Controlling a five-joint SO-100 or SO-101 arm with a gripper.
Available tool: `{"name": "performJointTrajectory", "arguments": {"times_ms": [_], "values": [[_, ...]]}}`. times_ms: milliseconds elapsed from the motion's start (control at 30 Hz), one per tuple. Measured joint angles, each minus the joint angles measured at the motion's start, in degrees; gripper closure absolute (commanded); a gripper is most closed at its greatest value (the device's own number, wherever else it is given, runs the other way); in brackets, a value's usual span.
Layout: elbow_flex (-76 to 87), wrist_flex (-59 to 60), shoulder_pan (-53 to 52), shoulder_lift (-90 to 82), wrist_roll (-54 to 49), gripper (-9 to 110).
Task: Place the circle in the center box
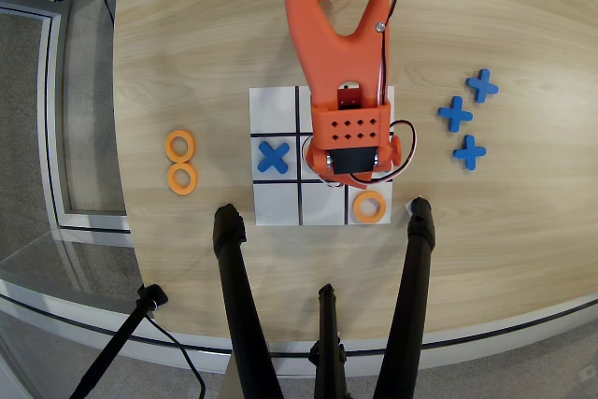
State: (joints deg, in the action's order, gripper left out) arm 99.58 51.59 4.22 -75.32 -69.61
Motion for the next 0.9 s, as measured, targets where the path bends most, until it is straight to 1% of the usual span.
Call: {"name": "performJointTrajectory", "arguments": {"times_ms": [33,167,300,600,733,900], "values": [[-0.09,0.0,0.0,0.0,0.0,93],[-1.85,0.88,-1.14,0.0,-0.18,93],[-5.1,5.01,-2.2,-1.85,-0.35,93],[-6.77,14.94,-5.36,-17.23,-0.97,93],[-1.14,17.93,-6.68,-28.39,-2.99,93],[12.57,18.46,-6.94,-44.74,-5.01,93]]}}
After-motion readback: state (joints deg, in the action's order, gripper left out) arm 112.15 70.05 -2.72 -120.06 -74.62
